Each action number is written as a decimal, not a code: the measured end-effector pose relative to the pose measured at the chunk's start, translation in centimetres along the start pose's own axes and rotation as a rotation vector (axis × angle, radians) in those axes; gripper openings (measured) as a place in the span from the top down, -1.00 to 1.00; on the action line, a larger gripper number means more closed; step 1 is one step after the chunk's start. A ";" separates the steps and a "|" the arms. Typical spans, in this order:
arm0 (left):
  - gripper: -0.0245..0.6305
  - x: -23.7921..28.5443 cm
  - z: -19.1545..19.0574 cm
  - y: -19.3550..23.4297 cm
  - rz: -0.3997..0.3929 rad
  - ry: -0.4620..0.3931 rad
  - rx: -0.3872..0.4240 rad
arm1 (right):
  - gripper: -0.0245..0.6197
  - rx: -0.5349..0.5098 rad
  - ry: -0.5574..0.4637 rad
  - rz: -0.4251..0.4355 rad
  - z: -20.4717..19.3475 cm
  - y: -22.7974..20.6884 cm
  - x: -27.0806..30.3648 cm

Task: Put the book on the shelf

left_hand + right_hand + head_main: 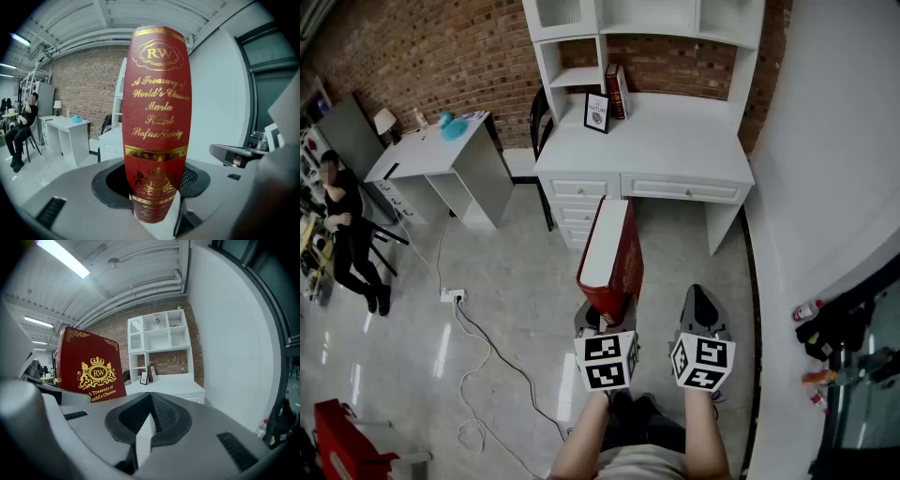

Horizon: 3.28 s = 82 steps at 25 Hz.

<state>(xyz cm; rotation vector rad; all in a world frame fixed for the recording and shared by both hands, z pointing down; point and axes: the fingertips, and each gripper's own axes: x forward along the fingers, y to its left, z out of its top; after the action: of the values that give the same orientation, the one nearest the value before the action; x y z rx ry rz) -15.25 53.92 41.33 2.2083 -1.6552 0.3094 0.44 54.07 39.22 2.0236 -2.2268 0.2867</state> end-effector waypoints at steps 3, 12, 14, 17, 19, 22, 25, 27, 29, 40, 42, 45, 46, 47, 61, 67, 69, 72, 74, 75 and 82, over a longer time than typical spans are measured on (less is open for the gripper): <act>0.18 -0.3 -0.1 -0.1 0.001 -0.006 -0.004 | 0.87 0.002 0.004 0.002 -0.3 0.0 -0.2; 0.18 -0.3 -0.5 0.0 -0.008 0.007 -0.005 | 0.88 0.006 0.010 -0.003 -0.6 0.2 -0.4; 0.18 -0.4 -0.6 -0.1 -0.011 0.009 -0.003 | 0.87 0.011 0.007 -0.006 -0.6 0.0 -0.5; 0.18 -0.3 -0.5 -0.3 -0.013 0.007 -0.004 | 0.87 0.020 0.006 -0.005 -0.6 -0.3 -0.6; 0.18 -0.1 -0.4 -0.6 -0.014 0.005 -0.007 | 0.87 0.018 0.007 -0.004 -0.6 -0.5 -0.6; 0.18 0.2 -0.2 -1.0 -0.006 -0.003 -0.009 | 0.87 0.018 0.009 0.000 -0.7 -1.1 -0.5; 0.18 0.6 -0.2 -1.7 0.002 -0.006 -0.009 | 0.87 0.020 0.014 0.008 -1.0 -2.0 -0.3; 0.18 0.7 -0.2 -2.1 0.005 -0.006 -0.015 | 0.87 0.020 0.016 0.016 -1.1 -2.6 -0.3; 0.18 0.7 -0.3 -2.4 0.013 -0.005 -0.020 | 0.87 0.018 0.019 0.027 -1.2 -3.0 -0.3; 0.18 1.3 -1.1 -2.7 0.056 0.010 -0.041 | 0.87 0.017 0.049 0.079 -2.1 -3.4 0.9; 0.18 2.0 -0.9 -2.6 0.054 0.009 -0.043 | 0.87 0.013 0.049 0.086 -2.0 -3.4 1.5; 0.18 3.5 -0.6 -2.6 0.050 0.012 -0.045 | 0.87 0.011 0.053 0.079 -2.0 -3.9 2.7; 0.18 4.0 -0.5 -2.6 0.047 0.013 -0.046 | 0.87 0.014 0.054 0.071 -2.0 -4.2 3.2; 0.18 4.6 -0.3 -2.5 0.044 0.013 -0.047 | 0.87 0.016 0.055 0.062 -1.9 -4.5 3.8; 0.18 16.4 4.9 1.5 0.008 0.032 -0.053 | 0.87 0.013 0.049 0.012 1.5 -5.6 15.8; 0.18 21.3 7.3 3.3 -0.013 0.037 -0.038 | 0.87 0.011 0.046 -0.013 3.0 -5.7 21.2; 0.18 22.8 7.9 4.0 -0.022 0.039 -0.037 | 0.87 0.009 0.044 -0.011 3.2 -5.3 23.0; 0.18 24.6 8.5 5.2 -0.024 0.046 -0.036 | 0.87 0.009 0.044 -0.007 3.6 -4.7 25.4; 0.18 25.4 8.9 6.1 -0.023 0.050 -0.037 | 0.87 0.008 0.046 -0.007 3.7 -4.1 26.6; 0.18 25.7 9.0 6.4 -0.023 0.050 -0.039 | 0.87 0.007 0.049 -0.007 3.6 -3.9 27.1; 0.18 28.0 9.7 8.0 -0.023 0.062 -0.048 | 0.87 0.002 0.068 -0.022 3.6 -3.9 29.4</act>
<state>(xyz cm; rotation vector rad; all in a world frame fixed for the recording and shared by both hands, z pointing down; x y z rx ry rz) -15.19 23.41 44.49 2.1595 -1.5867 0.3256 1.51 24.36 42.23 2.0067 -2.1641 0.3496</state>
